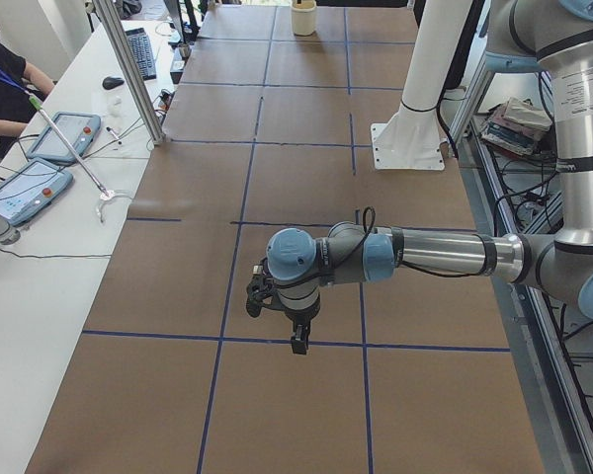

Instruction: Left arm hands cup to right arm to dump lemon

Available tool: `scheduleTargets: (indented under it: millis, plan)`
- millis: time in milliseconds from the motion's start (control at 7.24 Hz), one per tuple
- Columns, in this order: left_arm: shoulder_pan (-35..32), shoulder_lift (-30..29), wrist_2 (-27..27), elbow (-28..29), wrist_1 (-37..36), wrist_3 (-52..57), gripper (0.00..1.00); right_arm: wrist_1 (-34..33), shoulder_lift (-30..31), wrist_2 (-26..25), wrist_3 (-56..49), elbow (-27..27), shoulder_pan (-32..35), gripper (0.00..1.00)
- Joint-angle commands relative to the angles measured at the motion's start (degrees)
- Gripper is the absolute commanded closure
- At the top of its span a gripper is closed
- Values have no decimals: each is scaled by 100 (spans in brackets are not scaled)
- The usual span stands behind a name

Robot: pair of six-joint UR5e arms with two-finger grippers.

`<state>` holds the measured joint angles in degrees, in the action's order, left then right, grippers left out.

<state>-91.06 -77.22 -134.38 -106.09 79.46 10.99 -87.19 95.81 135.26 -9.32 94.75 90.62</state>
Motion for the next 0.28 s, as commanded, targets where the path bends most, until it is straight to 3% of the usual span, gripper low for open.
scheduleTargets:
  millis: [0,138]
  plan:
    - [0,-3,0,0,0,0,0,0,-1,0,0,0,0,0]
    - [0,5,0,0,0,0,0,0,-1,0,0,0,0,0]
